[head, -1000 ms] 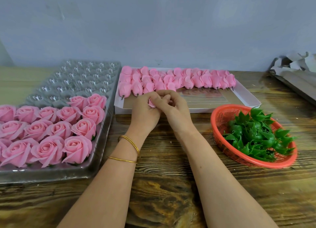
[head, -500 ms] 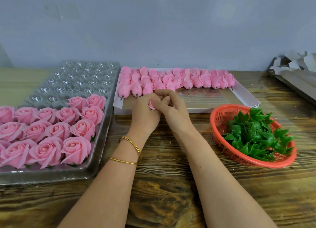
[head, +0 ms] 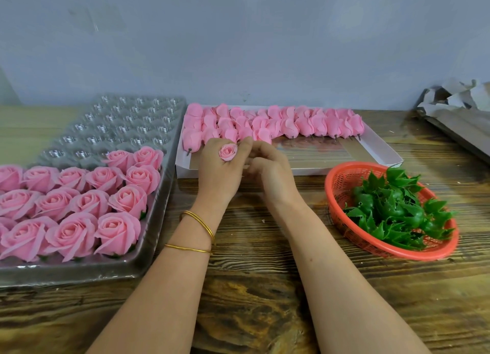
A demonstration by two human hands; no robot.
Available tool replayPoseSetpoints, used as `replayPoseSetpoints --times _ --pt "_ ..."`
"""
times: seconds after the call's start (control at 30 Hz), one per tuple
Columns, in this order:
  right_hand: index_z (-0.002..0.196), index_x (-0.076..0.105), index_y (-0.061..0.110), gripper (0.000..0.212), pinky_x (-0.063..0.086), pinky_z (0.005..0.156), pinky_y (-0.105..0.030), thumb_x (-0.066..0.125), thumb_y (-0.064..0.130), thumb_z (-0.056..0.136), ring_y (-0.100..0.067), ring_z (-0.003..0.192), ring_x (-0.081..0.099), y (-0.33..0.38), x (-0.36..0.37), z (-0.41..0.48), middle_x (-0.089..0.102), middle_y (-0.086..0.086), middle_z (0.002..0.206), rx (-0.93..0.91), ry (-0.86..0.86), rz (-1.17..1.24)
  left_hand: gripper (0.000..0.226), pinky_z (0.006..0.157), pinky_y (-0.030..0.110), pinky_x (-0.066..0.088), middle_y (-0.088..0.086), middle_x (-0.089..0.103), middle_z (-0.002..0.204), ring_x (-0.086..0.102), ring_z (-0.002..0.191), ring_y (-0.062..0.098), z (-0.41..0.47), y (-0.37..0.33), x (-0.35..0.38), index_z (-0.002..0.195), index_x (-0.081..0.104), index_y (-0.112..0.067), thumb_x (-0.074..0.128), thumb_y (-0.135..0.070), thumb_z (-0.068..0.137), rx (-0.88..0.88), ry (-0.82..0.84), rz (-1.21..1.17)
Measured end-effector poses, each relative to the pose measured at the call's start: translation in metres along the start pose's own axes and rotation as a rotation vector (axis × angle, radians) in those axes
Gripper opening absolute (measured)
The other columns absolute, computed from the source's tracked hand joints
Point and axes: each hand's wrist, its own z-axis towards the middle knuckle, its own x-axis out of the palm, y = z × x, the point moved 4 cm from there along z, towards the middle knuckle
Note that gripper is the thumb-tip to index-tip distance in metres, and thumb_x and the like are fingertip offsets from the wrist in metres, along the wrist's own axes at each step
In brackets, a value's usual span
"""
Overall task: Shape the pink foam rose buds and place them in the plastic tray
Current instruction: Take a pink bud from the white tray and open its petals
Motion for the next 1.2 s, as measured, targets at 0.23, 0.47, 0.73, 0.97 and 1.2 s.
replayPoseSetpoints --times 0.23,0.47,0.73,0.97,1.2 --pt "0.111 0.055 0.006 0.052 0.054 0.07 -0.02 0.067 -0.024 0.07 -0.009 0.077 0.064 0.0013 0.0029 -0.0043 0.065 -0.004 0.09 -0.066 0.085 -0.174 0.041 0.058 0.049 0.059 0.031 0.063 0.074 0.064 0.065 0.032 0.0002 0.0085 0.0036 0.078 0.058 0.01 0.067 -0.028 0.089 -0.166 0.016 -0.217" --pt "0.107 0.052 0.013 0.049 0.056 0.083 -0.037 0.072 -0.015 0.073 -0.027 0.091 0.067 0.0024 0.0041 -0.0061 0.067 -0.013 0.099 -0.129 0.029 -0.26 0.027 0.05 0.02 0.05 -0.003 0.068 0.061 0.066 0.059 0.009 -0.0019 0.0099 0.0082 0.068 0.066 -0.012 0.065 -0.026 0.091 -0.225 0.098 -0.292" --pt "0.117 0.05 0.013 0.053 0.055 0.081 -0.029 0.062 -0.02 0.077 -0.014 0.089 0.065 0.0009 0.0019 -0.0053 0.065 -0.003 0.102 -0.099 0.051 -0.212 0.018 0.06 0.025 0.053 0.001 0.069 0.07 0.066 0.068 0.011 -0.0026 0.0097 0.0056 0.074 0.07 -0.015 0.069 -0.026 0.088 -0.213 0.178 -0.259" --pt "0.132 0.047 0.012 0.062 0.052 0.097 -0.046 0.058 -0.021 0.081 -0.022 0.112 0.063 -0.003 0.0014 -0.0064 0.063 -0.015 0.123 0.002 0.134 -0.118 0.011 0.069 0.028 0.054 0.001 0.072 0.075 0.069 0.077 0.014 -0.002 0.0099 0.0016 0.074 0.072 -0.024 0.071 -0.026 0.085 -0.23 0.248 -0.199" --pt "0.13 0.049 0.002 0.058 0.049 0.098 -0.042 0.054 -0.026 0.08 -0.018 0.105 0.062 0.0025 0.0024 -0.009 0.064 -0.021 0.121 0.019 0.151 -0.068 0.029 0.057 0.014 0.049 -0.007 0.068 0.061 0.064 0.062 0.002 -0.0048 0.0019 0.0015 0.064 0.07 -0.027 0.064 -0.025 0.092 -0.169 0.237 -0.173"
